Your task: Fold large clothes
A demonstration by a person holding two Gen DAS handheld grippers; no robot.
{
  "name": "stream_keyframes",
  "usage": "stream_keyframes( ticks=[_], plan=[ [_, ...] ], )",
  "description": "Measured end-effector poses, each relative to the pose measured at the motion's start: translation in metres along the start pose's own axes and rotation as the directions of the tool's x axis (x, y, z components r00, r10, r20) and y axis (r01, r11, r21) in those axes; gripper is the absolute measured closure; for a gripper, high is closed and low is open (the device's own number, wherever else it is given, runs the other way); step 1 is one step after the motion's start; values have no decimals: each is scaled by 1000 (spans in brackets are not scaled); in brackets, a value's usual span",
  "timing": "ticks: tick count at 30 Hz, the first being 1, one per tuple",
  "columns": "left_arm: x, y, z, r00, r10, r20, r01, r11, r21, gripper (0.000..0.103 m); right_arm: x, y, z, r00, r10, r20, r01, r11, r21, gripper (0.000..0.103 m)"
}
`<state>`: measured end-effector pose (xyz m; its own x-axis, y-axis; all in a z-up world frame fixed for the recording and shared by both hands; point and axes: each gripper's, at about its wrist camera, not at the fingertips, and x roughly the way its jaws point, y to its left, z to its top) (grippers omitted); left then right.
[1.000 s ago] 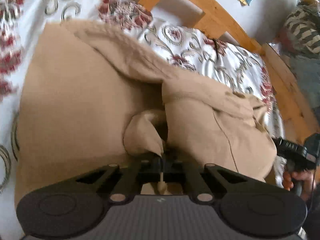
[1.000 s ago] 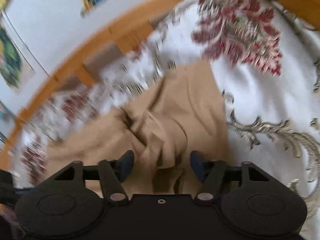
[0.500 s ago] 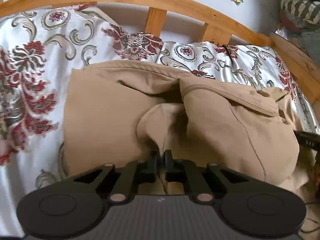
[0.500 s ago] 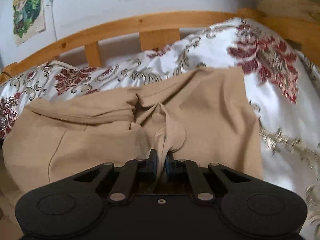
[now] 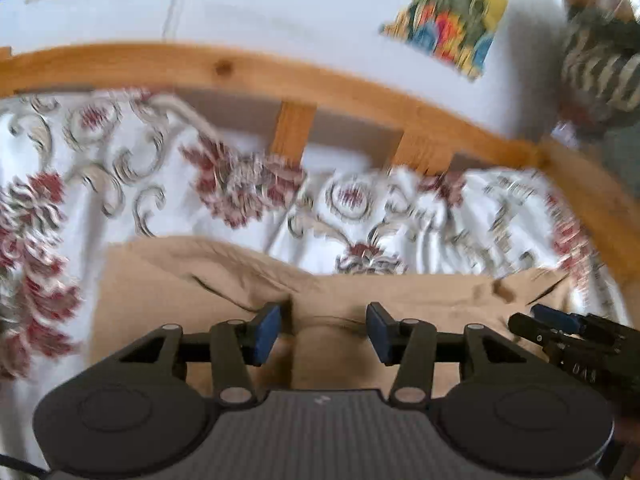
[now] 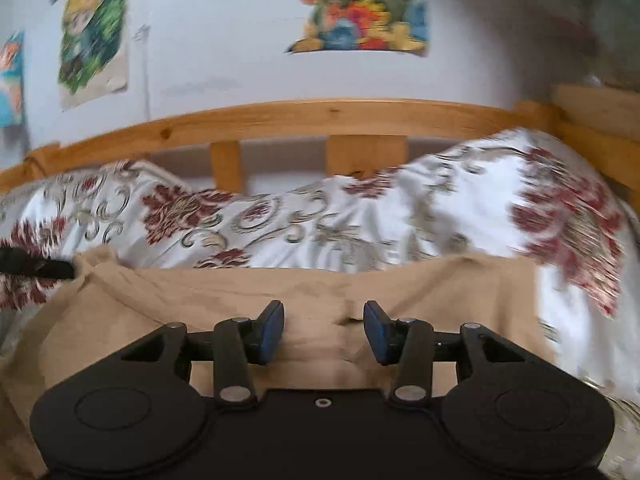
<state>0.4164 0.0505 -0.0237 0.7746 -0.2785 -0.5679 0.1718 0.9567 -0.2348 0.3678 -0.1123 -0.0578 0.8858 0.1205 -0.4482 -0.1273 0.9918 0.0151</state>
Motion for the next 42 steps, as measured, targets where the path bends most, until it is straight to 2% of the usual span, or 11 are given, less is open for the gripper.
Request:
stream_keyframes(
  ticks=[3,6,8,11,16,22,25,28,29,35,42],
  plan=[
    [22,3,-16,998,42,-52,-43,999,-21,51,18,20,-13,997,-71,-9,69,991,-116,55],
    [35,2,-30,997,59,-48,-56,996,66,51,33,24,-31,995,-91,-32,83,979,-184,52],
    [40,-1,-34,996,79,-36,-74,990,119,51,41,20,-36,995,-83,-50,73,983,-169,52],
    [21,3,-35,998,54,-14,-53,997,56,47,33,12,-29,997,-63,-46,57,990,-125,52],
    [-23,10,-56,1000,6,27,-8,998,67,43,-26,-5,-25,1000,-20,-5,19,997,-72,53],
    [-12,1,-88,993,91,-79,-78,985,152,43,-27,1,-63,992,-63,-110,45,986,-159,53],
    [-10,-7,-93,990,126,-61,-110,971,213,43,-16,1,-74,990,-75,-121,56,986,-159,52],
    [-19,1,-87,992,84,-94,-69,987,148,35,-26,-2,-65,991,-63,-117,51,993,-103,52],
    [-22,6,-84,993,68,-98,-56,991,120,26,-29,-4,-62,991,-56,-120,46,995,-90,52],
    [-60,12,-84,993,87,-76,-80,992,95,2,-79,-7,-54,997,7,-74,-12,998,-63,26],
    [-111,8,-120,994,43,-98,-36,996,76,1,-157,-3,-63,999,31,-43,-33,998,-51,3]
  ],
)
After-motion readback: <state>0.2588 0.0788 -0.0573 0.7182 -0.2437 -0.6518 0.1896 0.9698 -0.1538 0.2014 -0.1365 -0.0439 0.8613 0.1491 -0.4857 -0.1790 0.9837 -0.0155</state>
